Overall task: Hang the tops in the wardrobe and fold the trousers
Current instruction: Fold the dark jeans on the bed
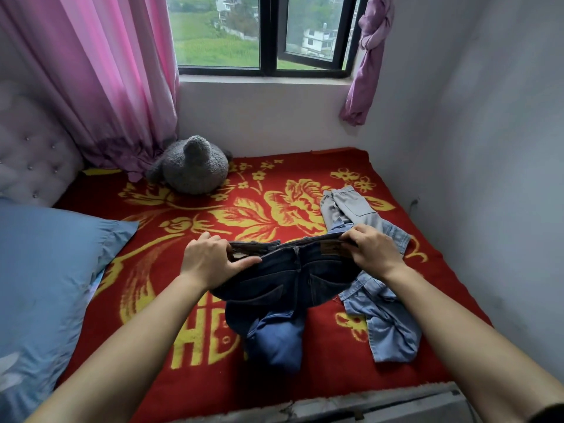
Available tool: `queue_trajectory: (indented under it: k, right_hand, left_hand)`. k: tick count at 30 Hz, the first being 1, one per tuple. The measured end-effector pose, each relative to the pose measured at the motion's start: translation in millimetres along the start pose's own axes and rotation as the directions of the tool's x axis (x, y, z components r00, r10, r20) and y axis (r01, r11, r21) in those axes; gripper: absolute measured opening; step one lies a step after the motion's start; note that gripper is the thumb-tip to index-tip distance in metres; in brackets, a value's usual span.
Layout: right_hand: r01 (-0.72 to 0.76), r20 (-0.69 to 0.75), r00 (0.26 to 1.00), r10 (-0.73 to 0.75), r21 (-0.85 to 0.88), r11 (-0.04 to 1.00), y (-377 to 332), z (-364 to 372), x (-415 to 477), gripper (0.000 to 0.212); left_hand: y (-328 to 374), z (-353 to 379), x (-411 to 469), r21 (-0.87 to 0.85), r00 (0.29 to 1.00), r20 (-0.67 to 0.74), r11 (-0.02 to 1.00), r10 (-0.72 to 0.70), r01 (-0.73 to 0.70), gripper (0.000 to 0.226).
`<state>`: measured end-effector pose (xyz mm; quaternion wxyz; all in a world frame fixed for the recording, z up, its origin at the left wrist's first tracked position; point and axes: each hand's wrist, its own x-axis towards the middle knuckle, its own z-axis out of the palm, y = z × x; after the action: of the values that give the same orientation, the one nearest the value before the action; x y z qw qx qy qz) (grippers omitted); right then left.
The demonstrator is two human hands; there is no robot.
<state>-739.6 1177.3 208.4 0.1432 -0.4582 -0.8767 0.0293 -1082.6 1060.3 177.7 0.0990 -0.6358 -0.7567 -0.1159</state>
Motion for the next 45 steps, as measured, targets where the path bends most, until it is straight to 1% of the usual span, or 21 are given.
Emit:
queue_trajectory:
  k: [3, 6, 8, 10, 11, 12, 15, 17, 19, 22, 25, 26, 28, 30, 32, 34, 37, 39, 41, 43, 45]
  right_hand:
    - [0.022, -0.031, 0.999, -0.021, 0.001, 1.000, -5, 1, 1, 0.019]
    - [0.061, -0.011, 0.998, -0.061, -0.018, 0.998, -14, 4, 2, 0.019]
    - [0.052, 0.031, 0.998, -0.053, 0.004, 0.999, -18, 5, 4, 0.022]
    - [0.035, 0.069, 0.997, -0.035, 0.000, 0.999, -17, 6, 7, 0.033]
    - [0.033, 0.088, 0.996, -0.031, -0.026, 0.999, -17, 6, 7, 0.041]
    - [0.039, 0.112, 0.993, -0.032, -0.065, 0.997, -15, 6, 8, 0.049]
    - [0.085, 0.251, 0.967, -0.040, -0.170, 0.982, -9, 10, 15, 0.058]
    - [0.087, 0.423, 0.906, 0.012, -0.214, 0.973, -4, 11, 23, 0.065]
    - [0.093, 0.551, 0.832, 0.068, -0.261, 0.961, -1, 15, 27, 0.062]
    - [0.014, 0.664, 0.731, 0.160, -0.248, 0.969, 1, 28, 28, 0.042]
    - [-0.137, 0.796, 0.568, 0.207, -0.157, 0.978, 6, 47, 28, 0.028]
    - [-0.136, 0.816, 0.540, 0.206, -0.157, 0.978, 9, 55, 27, 0.026]
    - [-0.072, 0.825, 0.529, 0.199, -0.190, 0.979, 15, 73, 24, 0.024]
    - [0.003, 0.835, 0.519, 0.183, -0.215, 0.977, 23, 94, 20, 0.026]
    - [0.052, 0.860, 0.482, 0.171, -0.223, 0.973, 33, 118, 16, 0.031]
    - [0.061, 0.896, 0.411, 0.170, -0.212, 0.975, 43, 143, 11, 0.035]
    - [0.096, 0.949, 0.277, 0.148, -0.181, 0.979, 51, 180, 1, 0.036]
    - [0.120, 0.975, 0.183, 0.123, -0.146, 0.982, 52, 199, -4, 0.033]
    - [0.085, 0.988, 0.092, 0.126, -0.134, 0.987, 54, 212, -2, 0.025]
    - [0.028, 0.992, 0.031, 0.119, -0.120, 0.992, 56, 218, 13, 0.025]
    - [-0.035, 0.993, 0.054, 0.107, -0.105, 0.994, 61, 215, 44, 0.031]
  left_hand:
    - [8, 3, 0, 0.108, 0.999, 0.054, 0.994, 0.003, -0.009, 0.100]
    - [11, 6, 1, 0.193, 0.992, 0.119, 0.981, -0.033, 0.009, 0.094]
    - [11, 8, 3, 0.225, 0.988, 0.152, 0.974, -0.043, 0.008, 0.078]
    - [9, 9, 4, 0.232, 0.984, 0.178, 0.973, -0.028, -0.014, 0.045]
    - [8, 8, 5, 0.225, 0.984, 0.177, 0.974, -0.015, -0.025, 0.027]
    - [6, 8, 6, 0.201, 0.984, 0.178, 0.979, -0.011, -0.025, 0.016]
    - [0, 12, 11, 0.118, 0.972, 0.232, 0.993, -0.043, 0.016, 0.036]
    - [-2, 17, 13, 0.079, 0.960, 0.276, 0.996, -0.048, 0.027, 0.049]
    - [0, 24, 14, 0.076, 0.929, 0.366, 0.997, -0.052, 0.026, 0.050]
    - [4, 38, 13, 0.127, 0.822, 0.567, 0.992, -0.059, -0.016, 0.032]
    - [5, 58, 8, 0.137, 0.686, 0.727, 0.986, -0.038, -0.091, 0.033]
    - [5, 67, 5, 0.138, 0.651, 0.759, 0.982, -0.023, -0.126, 0.036]
    - [9, 85, -1, 0.152, 0.604, 0.797, 0.974, -0.021, -0.167, 0.034]
    - [14, 103, -6, 0.153, 0.581, 0.813, 0.973, -0.025, -0.171, 0.029]
    - [20, 120, -11, 0.130, 0.543, 0.839, 0.980, -0.029, -0.149, 0.027]
    - [26, 137, -17, 0.118, 0.458, 0.887, 0.987, -0.054, -0.111, 0.031]
    - [35, 162, -27, 0.106, 0.317, 0.946, 0.989, -0.069, -0.100, 0.036]
    - [40, 177, -36, 0.108, 0.207, 0.974, 0.992, -0.093, -0.065, 0.032]
    - [39, 188, -41, 0.127, 0.099, 0.987, 0.991, -0.123, -0.033, 0.029]
    - [33, 192, -34, 0.140, 0.067, 0.988, 0.990, -0.142, 0.031, 0.024]
    - [24, 190, -9, 0.124, 0.097, 0.985, 0.980, -0.140, 0.154, 0.022]
